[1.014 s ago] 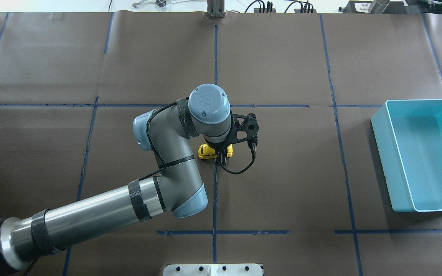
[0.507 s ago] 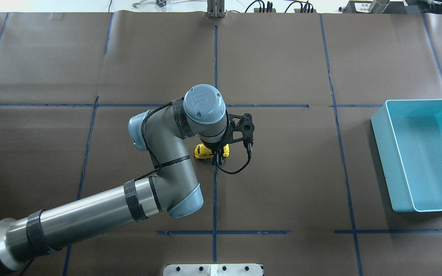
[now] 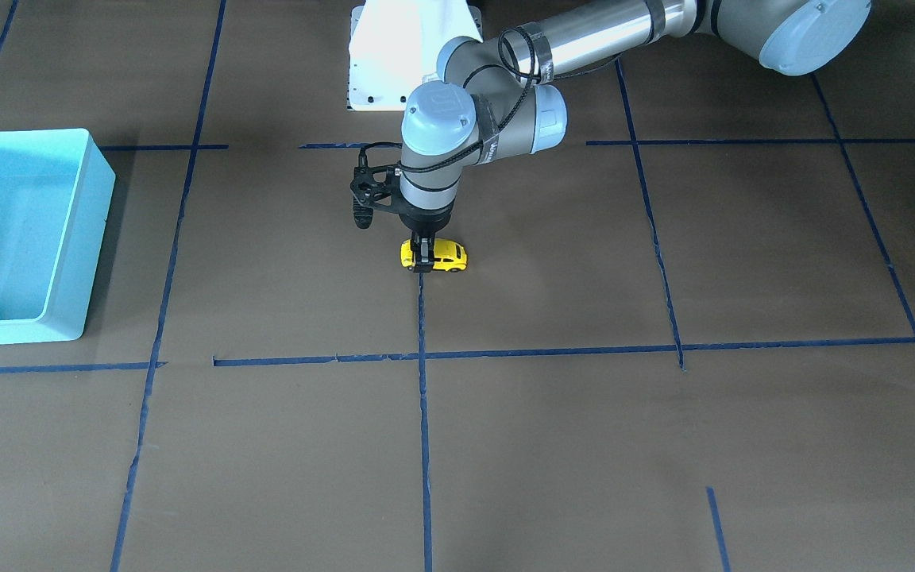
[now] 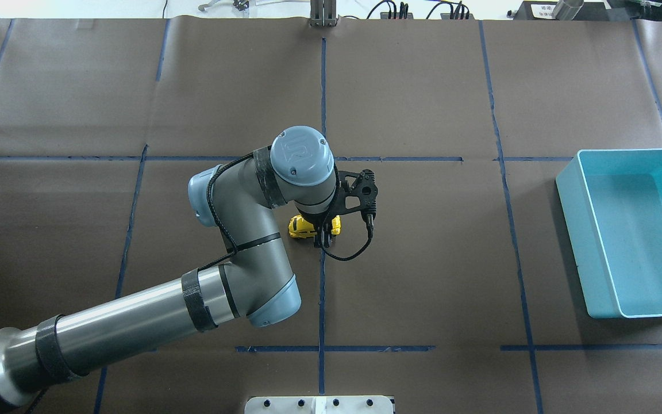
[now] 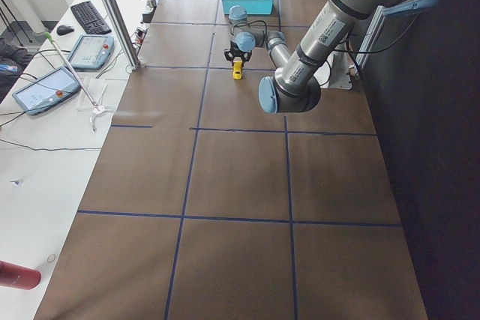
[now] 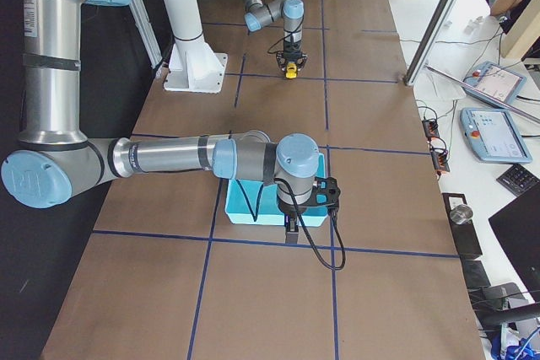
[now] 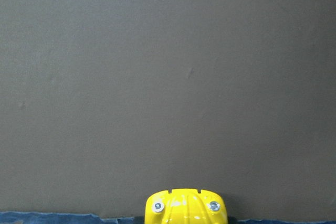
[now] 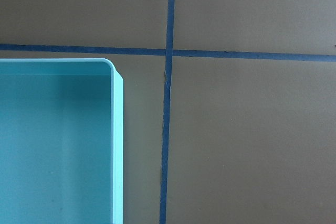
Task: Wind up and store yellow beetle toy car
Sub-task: 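Drag the car backward again with the left gripper to wind it, then pull the car backward once more with the left gripper pressing down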
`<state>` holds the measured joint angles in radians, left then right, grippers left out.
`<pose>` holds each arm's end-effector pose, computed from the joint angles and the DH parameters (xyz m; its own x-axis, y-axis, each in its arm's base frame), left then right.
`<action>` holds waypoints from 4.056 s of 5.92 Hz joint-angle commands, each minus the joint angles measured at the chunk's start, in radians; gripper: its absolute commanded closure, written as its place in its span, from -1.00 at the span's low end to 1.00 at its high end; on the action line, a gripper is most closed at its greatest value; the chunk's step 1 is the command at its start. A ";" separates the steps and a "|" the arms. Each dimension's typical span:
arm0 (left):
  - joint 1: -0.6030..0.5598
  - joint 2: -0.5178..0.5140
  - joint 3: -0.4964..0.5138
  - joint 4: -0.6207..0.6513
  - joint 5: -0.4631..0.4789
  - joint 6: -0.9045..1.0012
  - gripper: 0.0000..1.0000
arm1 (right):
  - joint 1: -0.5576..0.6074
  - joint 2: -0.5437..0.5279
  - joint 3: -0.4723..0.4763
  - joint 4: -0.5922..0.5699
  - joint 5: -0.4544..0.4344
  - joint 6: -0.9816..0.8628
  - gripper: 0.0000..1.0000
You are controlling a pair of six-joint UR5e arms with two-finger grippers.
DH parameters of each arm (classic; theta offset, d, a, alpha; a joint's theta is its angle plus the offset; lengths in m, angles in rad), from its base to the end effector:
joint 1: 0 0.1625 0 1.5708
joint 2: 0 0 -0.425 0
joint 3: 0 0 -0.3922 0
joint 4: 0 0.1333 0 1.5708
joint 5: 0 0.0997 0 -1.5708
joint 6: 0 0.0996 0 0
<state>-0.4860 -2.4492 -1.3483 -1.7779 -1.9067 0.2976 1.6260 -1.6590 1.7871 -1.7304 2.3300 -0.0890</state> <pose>0.6376 -0.4505 0.1800 0.0413 0.9990 0.0179 -0.6140 0.0112 0.7892 0.0894 -0.4447 0.6111 0.7251 -0.0273 0.6881 0.0093 0.9995 0.0298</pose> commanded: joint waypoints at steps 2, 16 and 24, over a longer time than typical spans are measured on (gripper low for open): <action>-0.002 0.015 -0.014 0.000 0.000 0.001 1.00 | 0.000 0.001 0.000 0.000 0.000 0.000 -1.00; 0.006 0.024 -0.042 -0.009 -0.069 0.001 1.00 | 0.000 0.002 0.000 0.000 0.000 0.002 -1.00; 0.029 -0.016 0.018 -0.015 -0.063 0.040 1.00 | -0.002 0.004 0.003 0.000 0.020 0.002 -1.00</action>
<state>-0.4560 -2.4782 -1.3234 -1.7931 -1.9710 0.3386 1.6254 -1.6566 1.7892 -1.7314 2.3414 -0.0867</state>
